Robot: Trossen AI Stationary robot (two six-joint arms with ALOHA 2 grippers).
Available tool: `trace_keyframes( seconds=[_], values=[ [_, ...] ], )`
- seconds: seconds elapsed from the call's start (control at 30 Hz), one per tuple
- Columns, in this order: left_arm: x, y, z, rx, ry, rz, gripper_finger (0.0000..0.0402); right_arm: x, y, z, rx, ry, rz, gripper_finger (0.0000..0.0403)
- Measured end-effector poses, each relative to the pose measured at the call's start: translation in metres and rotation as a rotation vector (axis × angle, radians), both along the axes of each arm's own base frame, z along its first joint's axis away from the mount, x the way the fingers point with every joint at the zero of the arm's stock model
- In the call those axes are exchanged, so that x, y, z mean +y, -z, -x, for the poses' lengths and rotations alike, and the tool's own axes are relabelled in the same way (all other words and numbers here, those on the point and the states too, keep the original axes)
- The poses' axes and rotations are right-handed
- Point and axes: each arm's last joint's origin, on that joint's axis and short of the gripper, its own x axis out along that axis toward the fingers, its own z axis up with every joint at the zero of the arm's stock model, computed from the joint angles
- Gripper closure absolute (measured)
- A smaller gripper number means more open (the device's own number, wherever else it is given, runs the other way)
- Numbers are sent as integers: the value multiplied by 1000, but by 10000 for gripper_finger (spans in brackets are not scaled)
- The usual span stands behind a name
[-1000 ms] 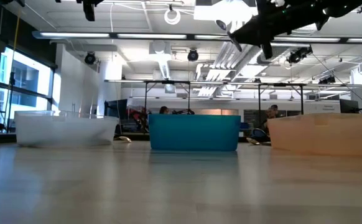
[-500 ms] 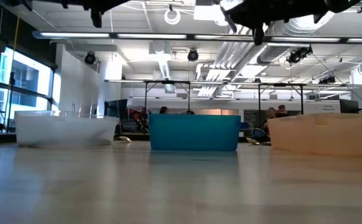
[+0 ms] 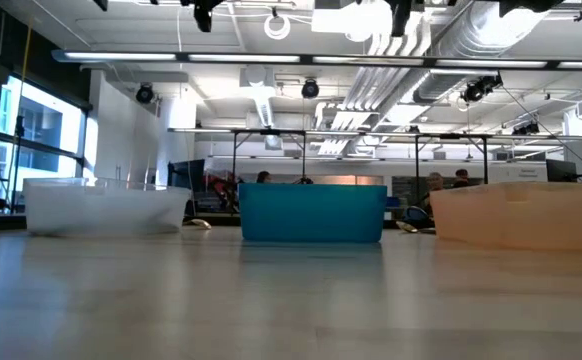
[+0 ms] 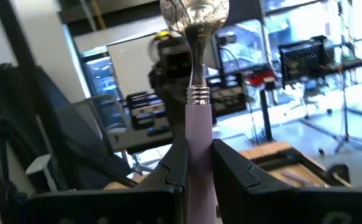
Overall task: Sort silverware by color (type)
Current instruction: Put the purple spoon into the blue bin
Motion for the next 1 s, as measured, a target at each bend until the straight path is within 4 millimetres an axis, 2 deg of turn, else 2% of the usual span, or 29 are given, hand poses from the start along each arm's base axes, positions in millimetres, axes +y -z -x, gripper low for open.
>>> trace_keyframes(
  seconds=[0.2, 0.43, 0.7, 1.0],
  values=[
    [4, -4, 1, -89, 45, 47, 401, 4, 7, -12, -11, -15, 44, 370],
    [3, 18, 6, -186, 48, 133, 402, 4, 8, -15, -15, -24, 31, 370],
    [3, 19, 6, -192, 32, 136, 402, 4, 8, -16, -23, -16, 72, 370],
    [4, 23, 5, -156, 20, 145, 401, 3, 17, -26, -14, -25, 28, 370]
  ],
)
